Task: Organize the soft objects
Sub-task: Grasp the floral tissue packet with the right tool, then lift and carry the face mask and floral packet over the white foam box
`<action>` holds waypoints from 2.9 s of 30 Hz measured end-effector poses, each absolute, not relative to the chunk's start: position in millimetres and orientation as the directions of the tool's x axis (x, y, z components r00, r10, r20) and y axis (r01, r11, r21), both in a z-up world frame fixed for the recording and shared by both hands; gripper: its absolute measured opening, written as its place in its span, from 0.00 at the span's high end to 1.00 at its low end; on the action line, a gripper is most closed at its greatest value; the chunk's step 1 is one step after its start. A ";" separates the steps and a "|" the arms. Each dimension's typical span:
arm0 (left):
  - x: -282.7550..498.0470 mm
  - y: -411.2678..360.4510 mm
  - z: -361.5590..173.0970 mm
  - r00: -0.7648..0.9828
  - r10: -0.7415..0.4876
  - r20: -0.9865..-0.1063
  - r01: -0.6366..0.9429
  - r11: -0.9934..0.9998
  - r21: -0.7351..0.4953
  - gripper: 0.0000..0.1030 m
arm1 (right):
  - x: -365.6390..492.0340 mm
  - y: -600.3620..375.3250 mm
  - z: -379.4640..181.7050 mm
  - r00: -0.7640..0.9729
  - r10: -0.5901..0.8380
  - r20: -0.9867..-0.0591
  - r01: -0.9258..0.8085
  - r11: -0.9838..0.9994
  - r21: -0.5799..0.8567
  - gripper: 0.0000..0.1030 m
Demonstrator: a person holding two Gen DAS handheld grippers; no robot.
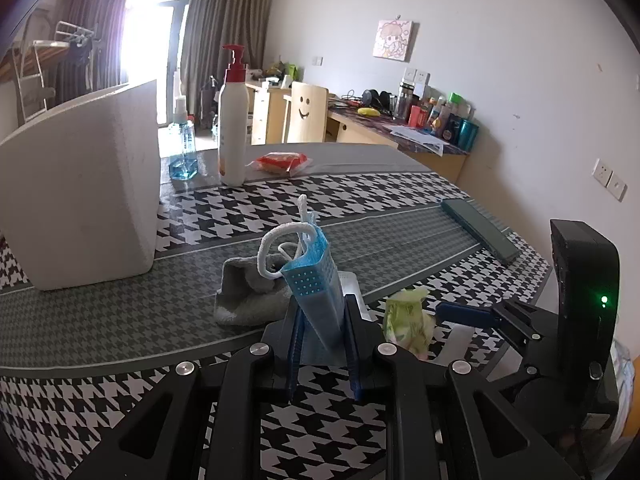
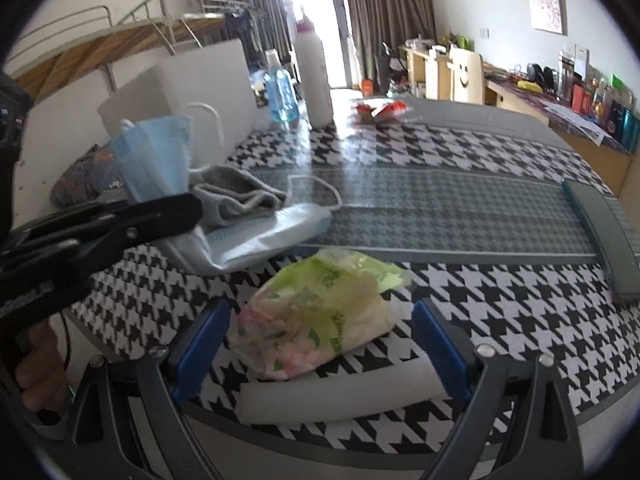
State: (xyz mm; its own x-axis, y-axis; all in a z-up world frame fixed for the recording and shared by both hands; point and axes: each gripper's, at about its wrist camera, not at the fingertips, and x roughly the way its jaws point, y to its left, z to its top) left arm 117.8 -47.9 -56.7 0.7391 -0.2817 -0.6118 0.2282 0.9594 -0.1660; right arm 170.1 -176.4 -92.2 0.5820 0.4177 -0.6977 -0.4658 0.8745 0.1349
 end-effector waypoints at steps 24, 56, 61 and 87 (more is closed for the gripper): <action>109.5 -56.6 -47.6 0.748 -0.302 -0.590 0.265 0.952 -0.152 0.80 | 157.3 -190.0 -75.9 0.598 0.441 -0.669 -0.464 0.871 0.159 0.55; 98.2 -43.1 8.8 0.825 -0.295 -0.482 0.273 0.955 -0.117 0.80 | 140.6 -201.9 -25.2 0.708 0.450 -0.545 -0.454 0.880 0.137 0.55; 99.1 -37.8 13.5 0.840 -0.265 -0.474 0.250 0.963 -0.096 0.80 | 144.5 -196.2 -17.3 0.714 0.461 -0.526 -0.466 0.875 0.135 0.55; 114.1 -20.3 35.6 0.884 -0.187 -0.429 0.187 0.981 -0.043 0.80 | 158.4 -172.5 17.3 0.742 0.502 -0.445 -0.519 0.850 0.092 0.55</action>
